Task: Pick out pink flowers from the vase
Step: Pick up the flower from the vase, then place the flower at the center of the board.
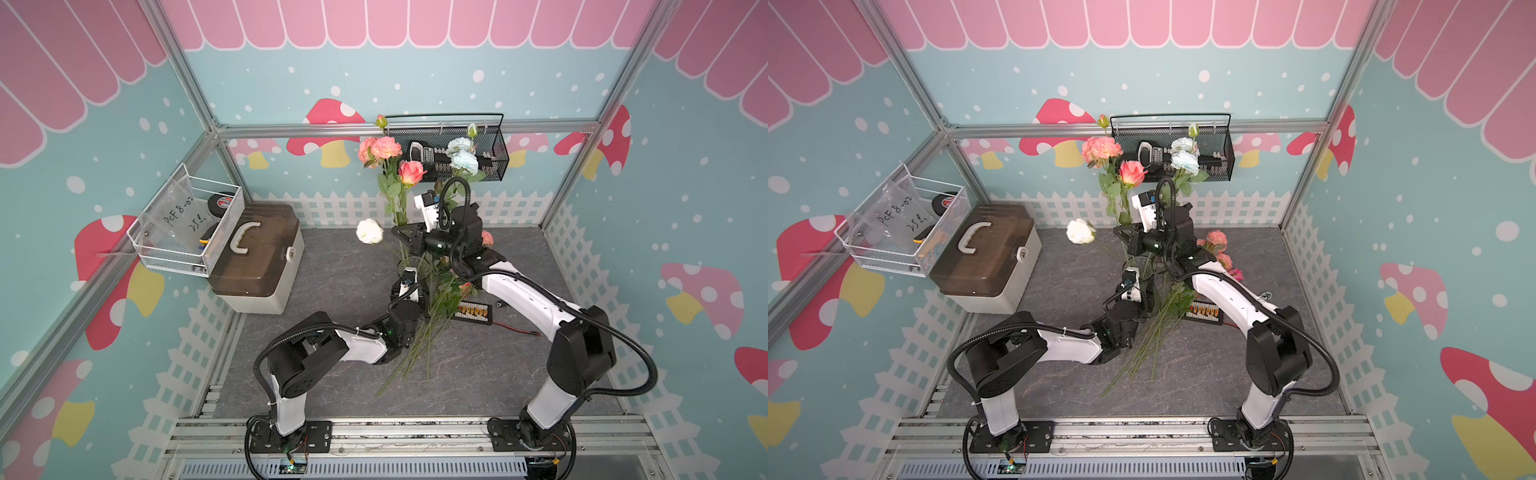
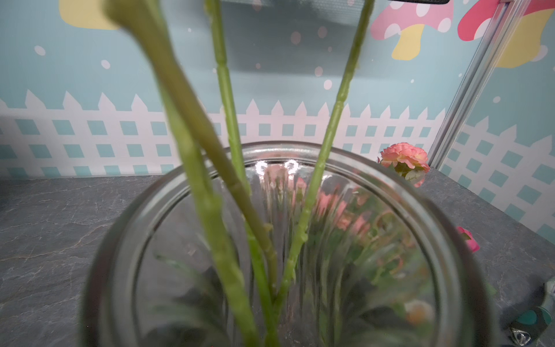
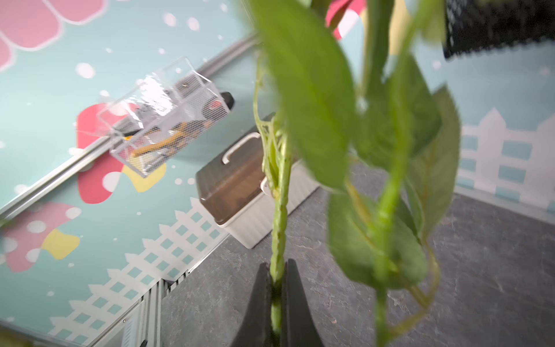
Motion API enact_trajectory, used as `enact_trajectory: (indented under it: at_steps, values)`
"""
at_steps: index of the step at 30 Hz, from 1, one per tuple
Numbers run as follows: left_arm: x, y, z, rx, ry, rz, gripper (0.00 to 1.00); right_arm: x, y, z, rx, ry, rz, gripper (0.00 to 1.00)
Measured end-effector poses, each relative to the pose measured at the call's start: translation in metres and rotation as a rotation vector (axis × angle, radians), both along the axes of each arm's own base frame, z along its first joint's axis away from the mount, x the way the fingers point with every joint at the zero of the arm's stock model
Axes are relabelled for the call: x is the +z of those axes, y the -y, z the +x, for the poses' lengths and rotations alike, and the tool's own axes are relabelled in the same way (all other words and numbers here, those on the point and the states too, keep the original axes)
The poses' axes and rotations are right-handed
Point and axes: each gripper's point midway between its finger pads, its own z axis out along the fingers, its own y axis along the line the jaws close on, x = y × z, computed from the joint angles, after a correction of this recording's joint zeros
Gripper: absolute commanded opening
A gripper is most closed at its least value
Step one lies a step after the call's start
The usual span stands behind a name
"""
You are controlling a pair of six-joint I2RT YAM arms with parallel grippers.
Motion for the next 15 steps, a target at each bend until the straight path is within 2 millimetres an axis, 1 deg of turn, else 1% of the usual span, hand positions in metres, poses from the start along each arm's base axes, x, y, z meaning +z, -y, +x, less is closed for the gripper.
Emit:
enact_trajectory:
  at_steps: [2, 4, 5, 7, 9, 11, 12, 13, 15]
  values:
    - [0.0, 0.0, 0.0, 0.0, 0.0, 0.0, 0.0, 0.039, 0.01, -0.021, 0.01, 0.098, 0.024, 0.0]
    - [0.0, 0.0, 0.0, 0.0, 0.0, 0.0, 0.0, 0.088, 0.027, -0.047, -0.005, 0.234, 0.053, 0.0]
    - [0.0, 0.0, 0.0, 0.0, 0.0, 0.0, 0.0, 0.106, 0.034, -0.057, -0.018, 0.285, 0.063, 0.0]
    - [0.0, 0.0, 0.0, 0.0, 0.0, 0.0, 0.0, 0.146, 0.058, -0.08, -0.093, 0.411, 0.083, 0.0]
    - [0.0, 0.0, 0.0, 0.0, 0.0, 0.0, 0.0, 0.174, 0.083, -0.095, -0.201, 0.504, 0.096, 0.0]
    - [0.0, 0.0, 0.0, 0.0, 0.0, 0.0, 0.0, 0.194, 0.115, -0.106, -0.355, 0.578, 0.101, 0.0]
    - [0.0, 0.0, 0.0, 0.0, 0.0, 0.0, 0.0, 0.199, 0.13, -0.109, -0.429, 0.601, 0.098, 0.0]
    - [0.0, 0.0, 0.0, 0.0, 0.0, 0.0, 0.0, 0.201, 0.147, -0.11, -0.516, 0.619, 0.093, 0.0]
    - [0.0, 0.0, 0.0, 0.0, 0.0, 0.0, 0.0, 0.201, 0.18, -0.108, -0.697, 0.623, 0.075, 0.0]
